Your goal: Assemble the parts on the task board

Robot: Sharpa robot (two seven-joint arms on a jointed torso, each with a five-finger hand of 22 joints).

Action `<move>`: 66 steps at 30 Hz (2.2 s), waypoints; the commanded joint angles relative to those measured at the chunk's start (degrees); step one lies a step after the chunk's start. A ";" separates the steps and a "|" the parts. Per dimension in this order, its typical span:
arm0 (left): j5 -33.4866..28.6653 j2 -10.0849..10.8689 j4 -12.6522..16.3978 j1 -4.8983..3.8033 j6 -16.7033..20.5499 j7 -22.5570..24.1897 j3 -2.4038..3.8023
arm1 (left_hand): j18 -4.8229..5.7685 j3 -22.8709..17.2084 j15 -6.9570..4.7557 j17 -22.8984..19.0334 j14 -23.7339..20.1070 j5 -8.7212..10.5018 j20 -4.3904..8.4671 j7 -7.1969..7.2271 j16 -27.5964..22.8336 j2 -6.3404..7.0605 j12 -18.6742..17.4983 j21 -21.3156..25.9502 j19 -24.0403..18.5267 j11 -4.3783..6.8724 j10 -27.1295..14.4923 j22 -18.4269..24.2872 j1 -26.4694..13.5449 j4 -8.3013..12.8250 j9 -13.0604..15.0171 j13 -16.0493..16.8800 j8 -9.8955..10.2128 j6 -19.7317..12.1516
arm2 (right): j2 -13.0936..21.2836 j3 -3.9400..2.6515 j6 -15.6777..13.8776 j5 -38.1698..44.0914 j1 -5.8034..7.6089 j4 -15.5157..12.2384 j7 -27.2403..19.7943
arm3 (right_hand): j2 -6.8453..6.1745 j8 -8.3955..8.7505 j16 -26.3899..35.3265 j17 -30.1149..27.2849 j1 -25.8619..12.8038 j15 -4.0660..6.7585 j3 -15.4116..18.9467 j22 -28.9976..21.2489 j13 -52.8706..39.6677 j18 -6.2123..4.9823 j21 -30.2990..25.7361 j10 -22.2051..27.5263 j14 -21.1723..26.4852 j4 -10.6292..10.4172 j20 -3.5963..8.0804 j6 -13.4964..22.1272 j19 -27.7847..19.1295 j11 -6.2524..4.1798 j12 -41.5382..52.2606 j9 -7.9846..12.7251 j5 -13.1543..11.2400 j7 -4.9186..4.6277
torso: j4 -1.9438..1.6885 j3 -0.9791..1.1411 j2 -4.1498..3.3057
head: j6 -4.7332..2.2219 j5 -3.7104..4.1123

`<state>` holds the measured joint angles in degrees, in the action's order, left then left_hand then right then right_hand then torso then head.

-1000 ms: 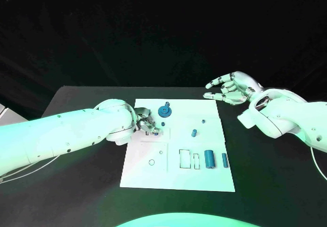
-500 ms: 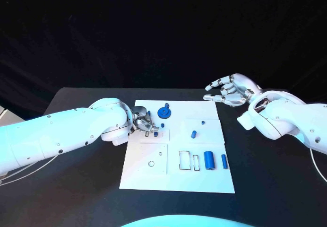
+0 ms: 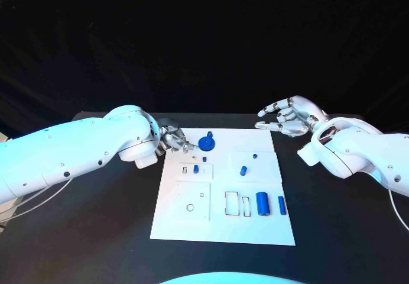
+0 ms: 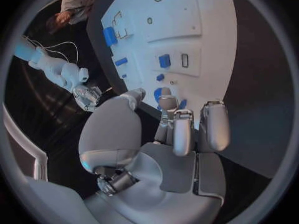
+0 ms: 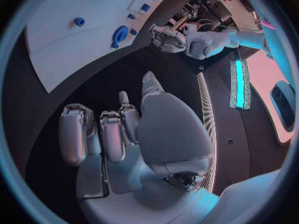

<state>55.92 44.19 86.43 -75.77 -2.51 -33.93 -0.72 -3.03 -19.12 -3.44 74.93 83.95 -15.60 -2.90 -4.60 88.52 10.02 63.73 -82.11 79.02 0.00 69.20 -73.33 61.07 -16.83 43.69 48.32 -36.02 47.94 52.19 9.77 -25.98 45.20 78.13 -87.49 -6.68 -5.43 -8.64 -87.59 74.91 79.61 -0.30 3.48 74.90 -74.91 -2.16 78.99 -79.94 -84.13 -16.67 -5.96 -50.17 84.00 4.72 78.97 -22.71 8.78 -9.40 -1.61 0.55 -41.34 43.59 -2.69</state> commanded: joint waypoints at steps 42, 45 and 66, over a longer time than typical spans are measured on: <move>1.54 -14.93 -27.90 -3.04 -11.87 3.69 -1.48 | -1.02 1.31 1.15 11.27 4.61 0.50 -0.75 -0.80 -0.87 0.21 -1.21 1.02 -0.78 -1.15 -1.33 1.29 0.63 0.00 -2.10 -1.93 3.05 0.09 | -0.20 -0.01 0.35 0.65 -0.05 -0.36 -0.30 | 0.69 -0.23 0.34 9.30 -0.11 -0.09 0.27 9.32 -3.83 -0.36 -0.36 0.56 -4.36 0.01 -0.34 0.17 1.11 -0.02 -0.35 0.08 0.06 -0.08 | 0.09 -0.07 -0.07 | -0.09 -0.10; 1.49 -15.22 -28.56 -2.98 -12.20 3.74 -1.62 | -1.01 1.29 1.17 11.31 4.63 0.50 -0.77 -0.80 -0.84 0.10 -1.19 1.00 -0.75 -1.16 -1.34 1.23 0.67 0.02 -2.13 -1.91 3.09 0.13 | -0.20 -0.01 0.35 0.65 -0.05 -0.36 -0.29 | 0.69 -0.23 0.34 9.30 -0.11 -0.09 0.27 9.32 -3.83 -0.36 -0.36 0.56 -4.36 0.01 -0.34 0.17 1.11 -0.02 -0.35 0.08 0.06 -0.08 | 0.09 -0.06 -0.08 | -0.04 -0.06; 0.13 -16.57 -30.41 -2.08 -13.46 4.44 -2.72 | -1.01 1.05 1.22 11.44 4.66 0.41 -0.89 -0.79 -0.75 -0.72 -1.01 1.03 -0.77 -1.16 -1.46 1.19 1.58 0.14 -2.42 -1.81 3.35 0.52 | -0.38 -0.01 0.36 0.67 -0.05 -0.33 -0.29 | 0.69 -0.23 0.34 9.30 -0.11 -0.09 0.27 9.32 -3.83 -0.36 -0.36 0.56 -4.36 0.01 -0.34 0.17 1.11 -0.02 -0.35 0.08 0.06 -0.08 | -0.02 -0.02 -0.05 | 0.22 0.19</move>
<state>56.85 27.80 56.03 -77.88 -14.83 -30.44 -3.45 -3.03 -18.18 -2.65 74.91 83.94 -15.31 -3.48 -5.22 87.85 9.72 62.74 -81.36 78.42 -1.13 68.08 -72.07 62.52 -16.83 41.37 46.49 -33.05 48.14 51.88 9.76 -25.97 45.35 78.10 -87.74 -6.63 -5.43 -8.63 -87.59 74.93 79.61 -0.30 3.47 74.91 -74.91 -2.15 79.00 -79.94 -84.13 -16.67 -5.96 -50.17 84.00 4.72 78.97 -22.72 8.77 -9.40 -1.54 0.48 -41.42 43.76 -2.47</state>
